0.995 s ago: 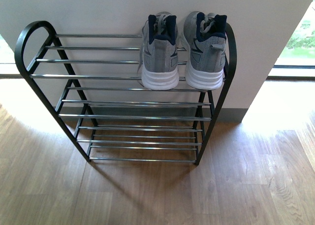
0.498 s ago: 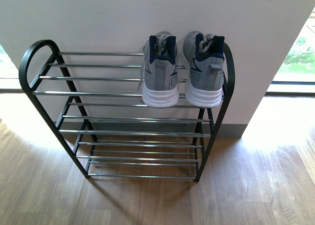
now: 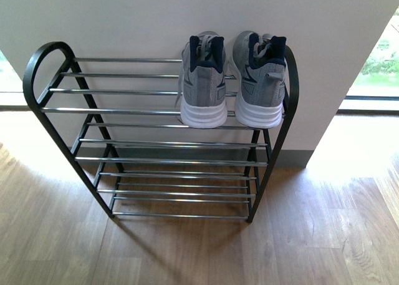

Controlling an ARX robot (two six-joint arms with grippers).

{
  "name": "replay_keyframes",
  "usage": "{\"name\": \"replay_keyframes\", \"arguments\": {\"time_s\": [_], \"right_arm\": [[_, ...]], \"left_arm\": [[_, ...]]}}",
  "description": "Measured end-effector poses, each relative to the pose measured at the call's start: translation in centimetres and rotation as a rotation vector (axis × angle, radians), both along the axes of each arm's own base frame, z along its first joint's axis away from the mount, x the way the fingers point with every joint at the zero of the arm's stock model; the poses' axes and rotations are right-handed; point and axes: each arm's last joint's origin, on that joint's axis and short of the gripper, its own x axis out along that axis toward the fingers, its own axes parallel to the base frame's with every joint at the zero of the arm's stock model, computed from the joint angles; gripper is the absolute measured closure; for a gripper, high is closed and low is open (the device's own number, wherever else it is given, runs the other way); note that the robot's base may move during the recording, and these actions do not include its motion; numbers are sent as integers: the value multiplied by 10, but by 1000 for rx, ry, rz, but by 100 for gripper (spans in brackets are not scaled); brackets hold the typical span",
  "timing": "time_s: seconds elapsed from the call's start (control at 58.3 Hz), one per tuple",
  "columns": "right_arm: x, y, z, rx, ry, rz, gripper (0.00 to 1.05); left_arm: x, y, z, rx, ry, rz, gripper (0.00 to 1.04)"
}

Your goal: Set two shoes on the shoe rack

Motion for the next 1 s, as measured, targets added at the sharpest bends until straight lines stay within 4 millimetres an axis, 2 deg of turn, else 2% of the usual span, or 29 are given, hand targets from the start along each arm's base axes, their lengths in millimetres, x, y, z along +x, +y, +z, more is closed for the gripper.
{"name": "replay_keyframes", "arguments": {"time_s": [0.103,0.326,0.995], "right_arm": [[0,0,0,0,0,0,9],[0,0,0,0,0,0,9],[0,0,0,0,0,0,9]], "left_arm": [[-13,4,-9,1,18,-3,104],[-31,17,-7,0,10,7,104],[-69,17,0,0,-12,0,104]]}}
